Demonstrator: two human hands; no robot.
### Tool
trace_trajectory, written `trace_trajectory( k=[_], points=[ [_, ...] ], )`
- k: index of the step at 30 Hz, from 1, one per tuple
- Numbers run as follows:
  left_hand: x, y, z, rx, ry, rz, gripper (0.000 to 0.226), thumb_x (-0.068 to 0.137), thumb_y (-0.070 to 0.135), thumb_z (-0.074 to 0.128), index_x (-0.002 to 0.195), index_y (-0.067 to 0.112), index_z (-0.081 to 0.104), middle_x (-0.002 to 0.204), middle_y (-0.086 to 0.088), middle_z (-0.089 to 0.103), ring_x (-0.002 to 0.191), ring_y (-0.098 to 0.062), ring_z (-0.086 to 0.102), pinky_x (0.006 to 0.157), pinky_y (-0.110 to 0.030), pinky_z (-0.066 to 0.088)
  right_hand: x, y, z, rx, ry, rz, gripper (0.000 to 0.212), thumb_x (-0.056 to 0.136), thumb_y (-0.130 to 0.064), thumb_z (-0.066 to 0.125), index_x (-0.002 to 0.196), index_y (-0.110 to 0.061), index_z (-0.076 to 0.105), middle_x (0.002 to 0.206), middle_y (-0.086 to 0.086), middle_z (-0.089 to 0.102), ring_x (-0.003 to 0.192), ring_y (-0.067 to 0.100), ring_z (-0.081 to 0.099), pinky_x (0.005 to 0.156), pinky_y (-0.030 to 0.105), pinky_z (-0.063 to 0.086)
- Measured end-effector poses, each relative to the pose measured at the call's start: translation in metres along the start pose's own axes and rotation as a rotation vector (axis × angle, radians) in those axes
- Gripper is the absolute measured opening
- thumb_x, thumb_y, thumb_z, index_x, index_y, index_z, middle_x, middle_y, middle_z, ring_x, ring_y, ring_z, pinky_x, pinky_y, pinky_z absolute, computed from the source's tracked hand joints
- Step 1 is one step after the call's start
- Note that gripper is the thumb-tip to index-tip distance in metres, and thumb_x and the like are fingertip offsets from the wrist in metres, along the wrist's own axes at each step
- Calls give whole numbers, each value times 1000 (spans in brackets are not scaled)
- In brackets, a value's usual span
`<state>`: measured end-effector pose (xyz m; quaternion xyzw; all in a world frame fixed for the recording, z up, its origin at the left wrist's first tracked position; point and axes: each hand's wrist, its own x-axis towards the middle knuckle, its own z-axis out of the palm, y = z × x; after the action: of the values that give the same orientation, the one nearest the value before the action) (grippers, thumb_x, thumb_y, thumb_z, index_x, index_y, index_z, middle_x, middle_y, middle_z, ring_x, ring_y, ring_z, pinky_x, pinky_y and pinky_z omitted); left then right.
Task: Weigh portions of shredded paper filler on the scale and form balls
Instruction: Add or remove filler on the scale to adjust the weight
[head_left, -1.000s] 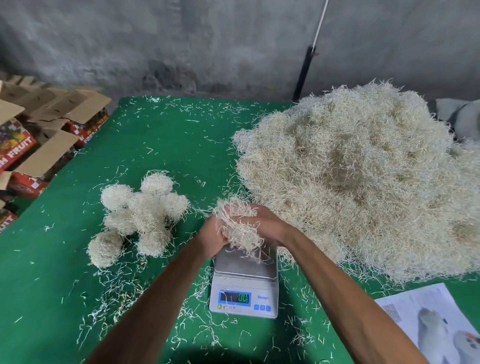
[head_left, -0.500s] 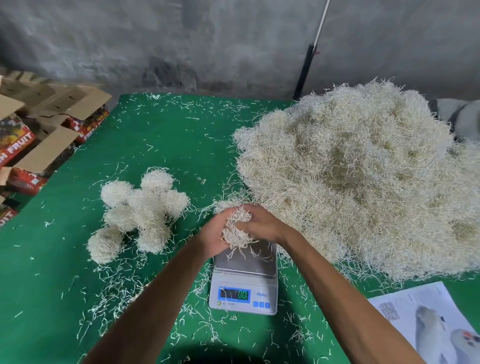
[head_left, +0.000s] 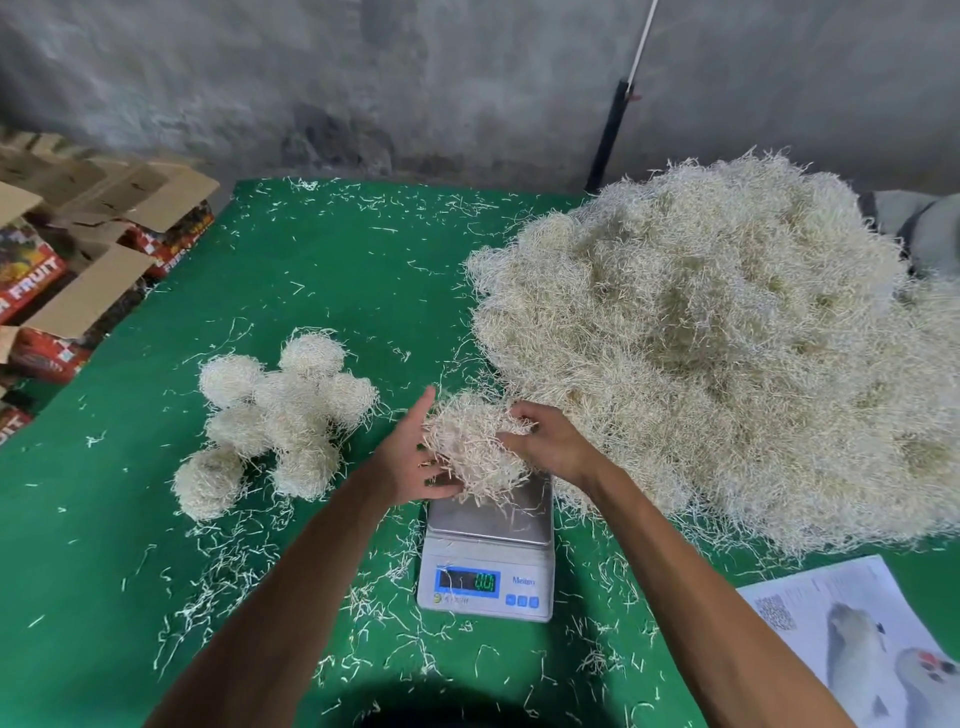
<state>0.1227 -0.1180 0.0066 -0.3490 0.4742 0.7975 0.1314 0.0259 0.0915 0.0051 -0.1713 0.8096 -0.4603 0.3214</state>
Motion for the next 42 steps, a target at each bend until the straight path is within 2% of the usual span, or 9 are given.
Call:
trace_trajectory(
  k=[3,7,10,13,18,23,27,32,42],
  points=[
    [7,-1,-8,112,107,64,103,67,65,80,150,23,37,150,-21,36,110,-32,51,101,-61,47,-2,5,3,-55,-18,-6,74,89,-50,77,151,-23,48,167,1,33,101,-5,60,107,33,36],
    [12,-10,-8,276,210,113,82,83,58,71,146,14,44,146,-18,45,126,-32,50,99,-48,49,-2,16,5,-206,-47,41,71,82,-67,74,137,-25,60,156,5,50,133,24,56,112,42,37],
    [14,-13,-10,332,244,145,74,88,54,69,142,8,48,143,-16,50,123,-31,52,97,-47,50,-4,19,0,-196,117,13,45,93,-63,63,113,-23,68,137,4,66,120,25,64,109,47,45],
    [16,-14,-14,337,283,164,65,91,52,66,136,8,54,138,-14,57,115,-27,54,98,-48,51,-5,21,0,-187,222,-8,36,105,-48,53,114,-16,67,133,6,68,110,23,66,102,51,53],
    [15,-15,-18,346,290,161,59,92,53,64,135,12,58,137,-11,60,114,-27,57,97,-48,51,-3,25,4,-234,236,-31,37,107,-44,50,118,-12,65,115,9,72,97,21,67,93,42,55],
    [16,-20,-23,415,333,178,59,92,54,63,130,9,60,131,-11,61,116,-26,59,92,-45,54,-4,28,9,-243,216,-27,23,107,-41,52,106,-21,62,90,-7,68,83,13,69,89,43,59],
    [17,-22,-27,451,362,169,58,92,56,61,126,10,61,126,-9,60,111,-24,59,78,-38,52,-6,27,12,-290,203,-19,21,108,-38,52,109,-20,61,92,5,73,89,36,74,81,45,61],
    [20,-22,-34,450,371,135,59,91,59,62,126,11,61,126,-9,60,111,-24,59,78,-38,54,-5,27,12,-298,210,-12,14,107,-36,54,108,-23,59,93,3,72,87,29,74,78,38,59],
    [20,-24,-36,453,365,119,60,89,59,63,125,12,63,129,-8,58,112,-23,57,69,-34,51,-2,28,13,-294,215,-13,20,107,-35,55,107,-17,63,96,4,74,86,24,74,88,44,59]
  ],
)
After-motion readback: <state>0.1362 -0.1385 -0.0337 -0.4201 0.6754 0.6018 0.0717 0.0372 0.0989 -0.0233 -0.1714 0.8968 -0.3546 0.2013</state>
